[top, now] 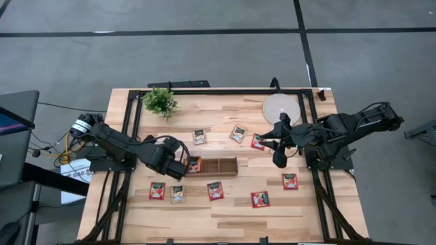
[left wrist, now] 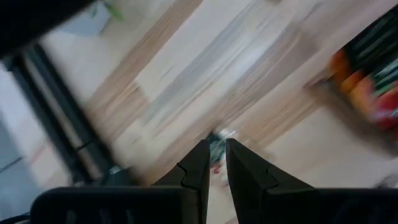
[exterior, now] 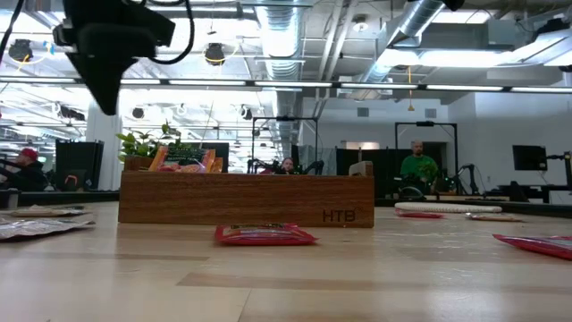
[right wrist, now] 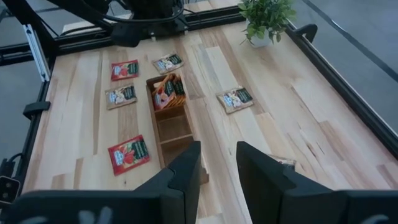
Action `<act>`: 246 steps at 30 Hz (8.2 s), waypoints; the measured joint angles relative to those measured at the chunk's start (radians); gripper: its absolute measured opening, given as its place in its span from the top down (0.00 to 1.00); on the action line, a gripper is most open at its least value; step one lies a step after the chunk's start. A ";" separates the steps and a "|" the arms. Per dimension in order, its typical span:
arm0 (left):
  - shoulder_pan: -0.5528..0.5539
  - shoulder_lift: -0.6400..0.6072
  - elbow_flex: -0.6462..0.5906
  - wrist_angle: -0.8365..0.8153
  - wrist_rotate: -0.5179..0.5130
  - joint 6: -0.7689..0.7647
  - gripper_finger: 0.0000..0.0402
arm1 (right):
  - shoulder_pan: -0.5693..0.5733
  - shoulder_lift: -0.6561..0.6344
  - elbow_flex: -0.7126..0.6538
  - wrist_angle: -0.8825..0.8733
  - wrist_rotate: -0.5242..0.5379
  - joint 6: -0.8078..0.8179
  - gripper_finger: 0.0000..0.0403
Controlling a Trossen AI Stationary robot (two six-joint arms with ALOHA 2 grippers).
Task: Pick & Place Tea
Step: Put the brown tea bag into the middle section of the wooden organizer
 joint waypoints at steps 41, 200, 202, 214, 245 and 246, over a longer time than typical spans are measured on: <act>-0.053 -0.539 -0.489 0.279 0.030 -0.023 0.86 | 0.000 0.000 0.000 0.016 -0.001 0.001 0.76; 0.517 -0.048 -0.491 0.734 0.285 0.519 0.93 | 0.000 0.000 0.000 0.108 -0.156 0.070 0.76; 0.517 -0.048 -0.491 0.732 0.285 0.519 0.93 | 0.000 0.000 0.000 0.108 -0.157 0.070 0.76; 0.517 -0.053 -0.427 0.607 0.206 0.533 0.93 | 0.000 0.000 0.000 0.108 -0.158 0.071 0.76; 0.465 -0.197 -0.163 0.326 0.011 0.582 0.98 | -0.068 0.203 0.000 0.104 -0.288 0.016 0.76; 0.471 -0.197 -0.190 0.346 0.023 0.585 0.98 | -0.068 0.202 0.000 0.104 -0.289 0.017 0.76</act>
